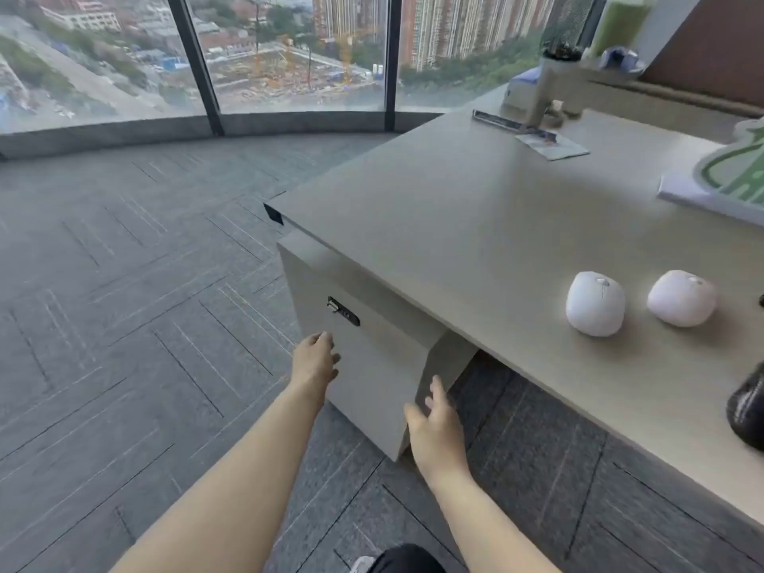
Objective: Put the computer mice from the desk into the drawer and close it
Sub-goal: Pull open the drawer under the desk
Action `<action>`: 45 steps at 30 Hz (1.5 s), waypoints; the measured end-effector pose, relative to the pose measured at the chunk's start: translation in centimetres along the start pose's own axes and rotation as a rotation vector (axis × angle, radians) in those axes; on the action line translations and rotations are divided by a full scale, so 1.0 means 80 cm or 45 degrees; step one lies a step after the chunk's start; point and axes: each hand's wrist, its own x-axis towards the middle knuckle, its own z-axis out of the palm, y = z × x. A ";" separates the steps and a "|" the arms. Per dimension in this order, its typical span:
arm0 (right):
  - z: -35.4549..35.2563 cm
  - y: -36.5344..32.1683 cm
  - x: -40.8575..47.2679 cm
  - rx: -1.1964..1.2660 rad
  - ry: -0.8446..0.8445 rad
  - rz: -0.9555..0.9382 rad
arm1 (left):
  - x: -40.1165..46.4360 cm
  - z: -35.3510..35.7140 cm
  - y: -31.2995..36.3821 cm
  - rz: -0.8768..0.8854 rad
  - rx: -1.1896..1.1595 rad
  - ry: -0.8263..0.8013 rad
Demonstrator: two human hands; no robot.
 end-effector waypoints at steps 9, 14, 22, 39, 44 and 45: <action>0.013 -0.003 0.043 0.247 0.183 -0.001 | 0.075 0.035 0.034 -0.057 -0.293 0.145; 0.014 0.001 0.043 0.192 0.183 -0.014 | 0.096 0.032 0.027 -0.122 -0.354 0.171; 0.005 0.009 0.007 0.045 -0.132 0.042 | 0.062 -0.007 0.011 -0.138 -0.439 0.252; 0.109 0.040 -0.162 -0.346 -0.746 -0.067 | -0.090 -0.255 -0.081 -0.070 -0.536 0.473; 0.128 0.040 -0.194 -0.398 -0.792 -0.092 | -0.106 -0.293 -0.097 -0.052 -0.508 0.475; 0.130 0.040 -0.198 -0.395 -0.798 -0.103 | -0.106 -0.298 -0.100 -0.054 -0.495 0.471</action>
